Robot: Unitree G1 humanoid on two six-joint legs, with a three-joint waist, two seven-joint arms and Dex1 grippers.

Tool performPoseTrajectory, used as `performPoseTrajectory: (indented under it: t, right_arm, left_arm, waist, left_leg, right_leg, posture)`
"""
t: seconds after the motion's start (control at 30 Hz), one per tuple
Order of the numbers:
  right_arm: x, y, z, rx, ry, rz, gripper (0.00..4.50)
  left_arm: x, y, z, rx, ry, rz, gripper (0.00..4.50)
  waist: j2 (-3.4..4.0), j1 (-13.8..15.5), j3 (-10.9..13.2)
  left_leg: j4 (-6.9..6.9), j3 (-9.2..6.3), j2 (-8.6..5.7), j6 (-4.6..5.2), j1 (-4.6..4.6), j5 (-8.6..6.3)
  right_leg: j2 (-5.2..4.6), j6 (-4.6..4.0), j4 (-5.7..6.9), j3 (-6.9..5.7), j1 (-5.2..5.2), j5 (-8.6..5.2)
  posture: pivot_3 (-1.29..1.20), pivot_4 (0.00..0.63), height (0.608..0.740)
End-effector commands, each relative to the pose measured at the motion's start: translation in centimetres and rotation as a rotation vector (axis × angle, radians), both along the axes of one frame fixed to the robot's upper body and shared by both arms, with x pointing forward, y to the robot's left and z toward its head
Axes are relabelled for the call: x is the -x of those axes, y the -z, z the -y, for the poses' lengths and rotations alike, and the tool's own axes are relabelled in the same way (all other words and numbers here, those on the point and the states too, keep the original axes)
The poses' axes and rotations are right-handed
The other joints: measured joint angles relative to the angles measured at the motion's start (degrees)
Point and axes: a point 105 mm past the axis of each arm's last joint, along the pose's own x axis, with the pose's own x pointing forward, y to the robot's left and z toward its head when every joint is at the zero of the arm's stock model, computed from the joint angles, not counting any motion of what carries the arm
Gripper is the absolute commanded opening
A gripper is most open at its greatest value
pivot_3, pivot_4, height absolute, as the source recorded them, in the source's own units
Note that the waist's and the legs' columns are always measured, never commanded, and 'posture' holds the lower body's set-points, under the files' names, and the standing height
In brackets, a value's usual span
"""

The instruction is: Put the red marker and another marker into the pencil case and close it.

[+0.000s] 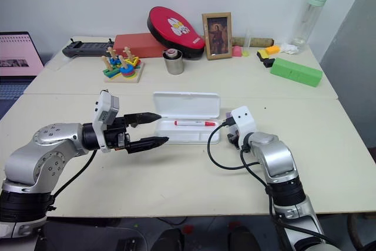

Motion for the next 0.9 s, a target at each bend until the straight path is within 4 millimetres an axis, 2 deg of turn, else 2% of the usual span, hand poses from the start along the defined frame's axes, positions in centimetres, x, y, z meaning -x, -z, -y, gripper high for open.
performPoseTrajectory:
  t: [0.03,0.43,0.53,0.6,0.7,0.77,0.83,0.9]
  right_arm:
    - [-0.4,-0.2,1.5,0.021,0.052,0.015,1.04]
    - [-1.7,-1.9,3.9,0.032,0.109,0.071,1.05]
    - [-3.0,-5.0,5.4,0.021,0.123,0.18,1.05]
    - [-3.4,-6.2,5.7,0.007,0.116,0.216,1.05]
    - [-3.5,-9.6,4.6,0.018,-0.047,0.336,1.05]
    - [-3.1,-11.9,2.7,0.031,-0.212,0.431,1.05]
    - [-2.2,-13.0,0.3,0.025,-0.373,0.474,1.05]
    - [-1.1,-13.2,-2.2,0.013,-0.531,0.481,1.05]
  left_arm:
    - [0.1,-1.0,0.1,0.002,0.011,0.055,4.5]
    - [0.0,-1.1,0.0,0.006,0.004,0.061,4.5]
    - [0.0,-1.1,-0.6,0.011,-0.028,0.058,4.5]
    - [0.0,-1.0,-0.9,0.013,-0.041,0.055,4.5]
    - [0.3,-1.1,-1.8,0.033,-0.081,0.048,4.5]
    - [0.6,-0.7,-2.6,0.035,-0.116,0.034,4.5]
    - [0.8,-0.2,-3.5,0.026,-0.154,0.021,4.5]
    - [1.1,0.1,-4.4,0.022,-0.195,0.013,4.5]
  waist:
    - [-0.01,0.0,0.0]
    - [0.0,0.1,0.0]
    - [0.08,0.04,0.05]
    - [0.13,0.0,0.08]
    - [0.11,-0.18,0.07]
    - [0.13,-0.33,0.08]
    - [0.13,-0.66,0.08]
    - [0.13,-0.9,0.08]
  left_leg:
    - [0.0,0.0,0.0,0.0,0.0,0.0]
    - [0.0,0.01,0.0,0.0,-0.01,0.0]
    - [-0.01,0.01,0.0,0.0,-0.04,0.0]
    - [0.01,0.05,0.0,0.0,-0.1,0.0]
    - [-0.03,0.03,0.0,0.01,-0.07,0.0]
    - [-0.04,0.03,0.0,0.02,-0.08,-0.01]
    - [-0.04,0.07,0.0,0.02,-0.08,-0.01]
    - [-0.07,0.05,0.01,0.03,-0.06,-0.02]
  right_leg:
    - [0.0,0.0,-0.01,0.0,0.0,0.0]
    - [0.0,0.0,-0.01,0.0,0.03,0.0]
    - [0.0,0.0,-0.01,0.0,0.08,0.0]
    - [-0.01,0.02,-0.03,0.02,0.07,0.01]
    - [0.0,0.01,-0.03,0.01,0.07,0.01]
    - [0.0,0.0,-0.08,0.01,0.06,0.0]
    - [-0.01,0.0,-0.12,0.06,0.06,0.0]
    - [0.0,-0.01,-0.1,0.06,0.05,0.0]
  posture:
    - [0.0,0.15,0.74]
    - [0.0,0.15,0.74]
    - [0.0,0.15,0.74]
    - [0.0,0.15,0.74]
    - [0.0,0.15,0.74]
    - [0.0,0.15,0.74]
    - [0.0,0.15,0.74]
    - [0.0,0.15,0.74]
